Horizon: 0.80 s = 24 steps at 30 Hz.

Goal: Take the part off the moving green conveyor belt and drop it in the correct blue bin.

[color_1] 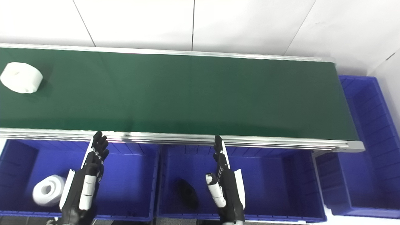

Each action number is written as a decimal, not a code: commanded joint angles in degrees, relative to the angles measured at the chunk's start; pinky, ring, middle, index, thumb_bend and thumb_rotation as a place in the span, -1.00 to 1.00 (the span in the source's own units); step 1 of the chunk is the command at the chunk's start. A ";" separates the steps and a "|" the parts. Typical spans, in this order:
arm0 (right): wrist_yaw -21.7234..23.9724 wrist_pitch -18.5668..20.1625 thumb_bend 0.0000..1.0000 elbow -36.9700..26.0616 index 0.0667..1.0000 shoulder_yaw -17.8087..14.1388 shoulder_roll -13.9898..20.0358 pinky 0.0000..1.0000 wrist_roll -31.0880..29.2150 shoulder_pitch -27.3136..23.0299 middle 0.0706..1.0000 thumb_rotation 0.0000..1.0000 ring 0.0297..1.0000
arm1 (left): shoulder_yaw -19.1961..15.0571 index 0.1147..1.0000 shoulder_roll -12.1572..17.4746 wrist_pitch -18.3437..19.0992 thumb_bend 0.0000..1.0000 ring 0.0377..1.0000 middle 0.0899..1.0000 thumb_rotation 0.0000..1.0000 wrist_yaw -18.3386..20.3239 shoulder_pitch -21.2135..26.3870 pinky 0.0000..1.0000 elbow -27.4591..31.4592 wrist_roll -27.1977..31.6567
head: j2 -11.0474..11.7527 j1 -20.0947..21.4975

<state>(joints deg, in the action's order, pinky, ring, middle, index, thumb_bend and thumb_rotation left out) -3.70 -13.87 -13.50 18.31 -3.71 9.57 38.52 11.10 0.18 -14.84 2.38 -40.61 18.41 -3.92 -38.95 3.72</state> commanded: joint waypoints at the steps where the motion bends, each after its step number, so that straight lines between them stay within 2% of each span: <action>1: 0.15 -2.32 0.67 0.35 1.00 -0.29 0.20 0.99 -0.62 0.20 1.00 0.95 1.00 | 0.79 1.00 -0.88 -3.61 0.19 1.00 1.00 0.90 -0.60 -0.44 1.00 -0.13 -1.24 | 0.27 -0.41; 2: 0.23 -2.71 0.67 0.88 1.00 -0.61 0.51 1.00 -1.01 0.00 1.00 0.96 1.00 | 1.09 1.00 -1.14 -4.16 0.20 1.00 1.00 0.90 -0.83 -0.41 1.00 -0.72 -2.16 | 1.87 -2.06; 7: 1.17 -3.88 0.68 3.30 1.00 -1.98 2.13 1.00 -3.20 -0.79 1.00 1.00 1.00 | 2.00 1.00 -2.44 -6.65 0.31 0.99 1.00 0.96 -2.03 -0.02 1.00 -4.15 -5.86 | 6.95 -6.26; 8: 1.20 -4.19 0.67 3.79 1.00 -2.26 2.35 1.00 -3.46 -0.94 1.00 1.00 1.00 | 2.18 1.00 -2.62 -7.13 0.30 0.98 1.00 0.96 -2.32 0.07 1.00 -4.76 -6.32 | 6.95 -6.26; 9: 1.16 -4.60 0.66 4.50 1.00 -2.64 2.56 1.00 -3.80 -1.22 1.00 1.00 1.00 | 2.46 1.00 -2.84 -7.78 0.28 0.98 1.00 0.97 -2.56 0.31 1.00 -5.69 -6.62 | 8.50 -7.40; 10: 1.12 -4.92 0.65 4.97 1.00 -2.90 2.67 1.00 -3.99 -1.40 1.00 1.00 1.00 | 2.68 1.00 -2.96 -8.03 0.26 0.98 1.00 0.97 -2.66 0.47 1.00 -6.26 -6.80 | 8.72 -7.54; 11: 1.10 -5.59 0.64 5.81 1.00 -3.27 2.89 0.99 -4.06 -1.79 1.00 1.00 1.00 | 2.91 1.00 -3.21 -8.03 0.23 0.98 1.00 0.98 -2.90 0.68 1.00 -6.87 -7.39 | 10.01 -8.47; 14: 1.17 -7.25 0.58 7.80 1.00 -4.13 3.34 0.93 -4.26 -2.82 1.00 1.00 1.00 | 3.44 1.00 -3.80 -8.10 0.18 0.97 1.00 1.00 -3.67 1.11 1.00 -7.99 -8.81 | 10.74 -9.45; 19: 1.90 -7.39 0.61 8.94 1.00 -5.17 4.27 0.93 -5.53 -3.85 1.00 1.00 1.00 | 4.30 1.00 -4.97 -8.13 0.18 0.97 1.00 0.99 -4.51 2.14 1.00 -9.58 -10.19 | 11.98 -12.07; 21: 2.54 -6.81 0.63 9.10 1.00 -5.47 4.75 0.95 -6.12 -4.14 1.00 1.00 1.00 | 4.51 1.00 -5.33 -8.75 0.13 0.97 1.00 1.00 -5.36 2.49 1.00 -10.31 -11.47 | 12.61 -12.81; 24: 3.69 -8.15 0.66 10.76 1.00 -5.87 5.62 0.99 -7.45 -5.04 1.00 1.00 1.00 | 4.53 1.00 -5.76 -10.73 0.02 0.91 0.95 1.00 -7.19 3.18 0.95 -11.84 -14.33 | 12.82 -14.34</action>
<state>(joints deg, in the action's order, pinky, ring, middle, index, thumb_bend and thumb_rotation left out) -0.94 -18.72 -2.25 12.69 1.48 2.95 33.72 15.10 -4.98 -22.29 -3.12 -37.54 6.20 -16.71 -26.10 -10.54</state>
